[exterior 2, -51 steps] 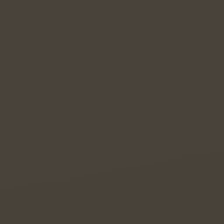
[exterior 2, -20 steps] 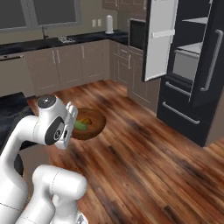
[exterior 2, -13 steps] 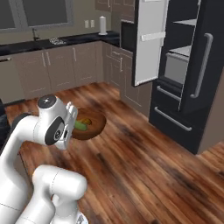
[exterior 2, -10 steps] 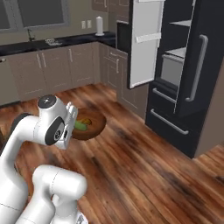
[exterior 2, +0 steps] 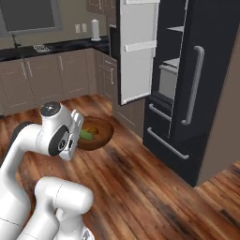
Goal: Pick the chicken drumstick and cucumber from their plates and place them in the bowl. Then put the bowl in the fridge.
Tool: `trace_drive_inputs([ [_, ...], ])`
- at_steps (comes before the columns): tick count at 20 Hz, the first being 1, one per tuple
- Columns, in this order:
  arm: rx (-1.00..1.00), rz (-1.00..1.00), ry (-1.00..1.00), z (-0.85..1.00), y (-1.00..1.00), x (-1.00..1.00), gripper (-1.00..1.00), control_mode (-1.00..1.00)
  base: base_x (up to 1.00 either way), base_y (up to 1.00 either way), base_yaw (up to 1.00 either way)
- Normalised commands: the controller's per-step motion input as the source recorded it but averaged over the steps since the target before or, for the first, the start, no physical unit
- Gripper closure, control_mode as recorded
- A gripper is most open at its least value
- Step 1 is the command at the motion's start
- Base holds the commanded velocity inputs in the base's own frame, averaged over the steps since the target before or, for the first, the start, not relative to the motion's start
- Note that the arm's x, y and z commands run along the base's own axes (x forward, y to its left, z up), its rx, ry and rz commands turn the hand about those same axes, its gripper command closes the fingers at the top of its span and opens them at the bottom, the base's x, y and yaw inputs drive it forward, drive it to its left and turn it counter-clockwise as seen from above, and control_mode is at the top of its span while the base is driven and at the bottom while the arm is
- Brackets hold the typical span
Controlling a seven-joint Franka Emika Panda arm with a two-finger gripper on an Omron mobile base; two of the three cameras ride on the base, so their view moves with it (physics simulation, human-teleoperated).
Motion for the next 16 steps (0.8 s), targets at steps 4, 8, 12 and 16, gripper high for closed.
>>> trace_drive_inputs([
  [4, 0.00, 0.00, 0.00, 0.00, 0.00, 0.00, 1.00, 1.00, 0.94, -0.22, 0.03],
  [8, 0.00, 0.00, 0.00, 0.00, 0.00, 0.00, 1.00, 1.00, 0.94, -0.16, 0.02],
  [12, 0.00, 0.00, 0.00, 0.00, 0.00, 0.00, 1.00, 1.00, 0.94, -0.07, 0.00],
  [16, 0.00, 0.00, 0.00, 0.00, 0.00, 0.00, 1.00, 1.00, 0.89, 0.04, -0.11],
])
